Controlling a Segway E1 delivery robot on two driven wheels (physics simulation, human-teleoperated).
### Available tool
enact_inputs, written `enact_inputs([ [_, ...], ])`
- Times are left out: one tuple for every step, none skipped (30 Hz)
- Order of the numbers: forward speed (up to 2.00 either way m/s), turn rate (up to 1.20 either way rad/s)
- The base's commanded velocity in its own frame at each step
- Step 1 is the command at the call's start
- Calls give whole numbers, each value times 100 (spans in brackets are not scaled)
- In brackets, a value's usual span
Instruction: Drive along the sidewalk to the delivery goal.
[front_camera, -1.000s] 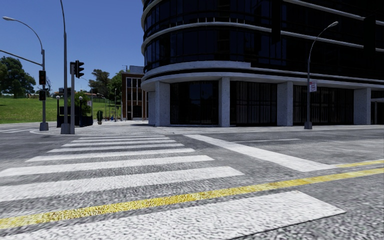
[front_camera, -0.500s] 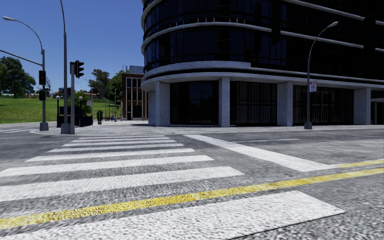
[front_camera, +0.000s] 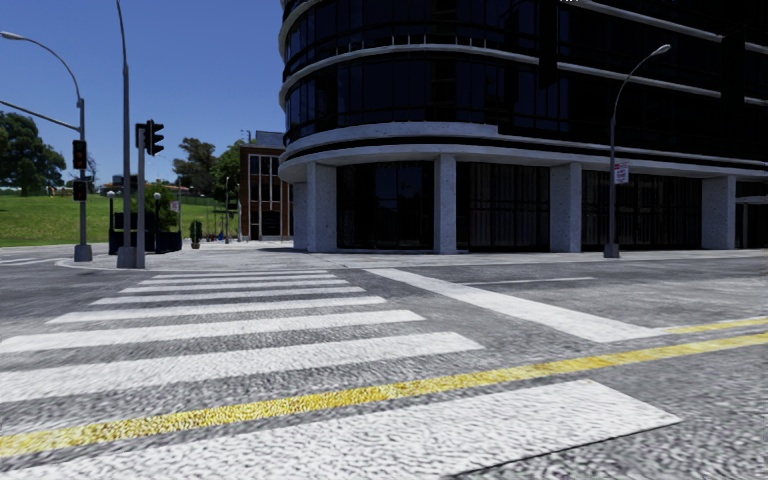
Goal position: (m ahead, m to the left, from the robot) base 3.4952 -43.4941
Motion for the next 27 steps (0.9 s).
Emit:
enact_inputs([
  [-34, -37],
  [-34, -41],
  [-34, -47],
  [-34, -49],
  [-34, -49],
  [-37, -50],
  [-38, -50],
  [-38, -50],
  [-38, -50],
  [-38, -50],
  [-38, -50],
  [-38, -50],
  [-38, -50],
  [-38, -50],
  [-38, -50],
  [-38, -50],
  [-39, -50],
  [-39, -50],
  [-39, -50],
  [-39, -50],
  [-39, -50],
  [-39, -50],
  [-39, -50],
  [-39, -50],
  [-39, -50],
  [-39, -50],
  [-39, -50],
])
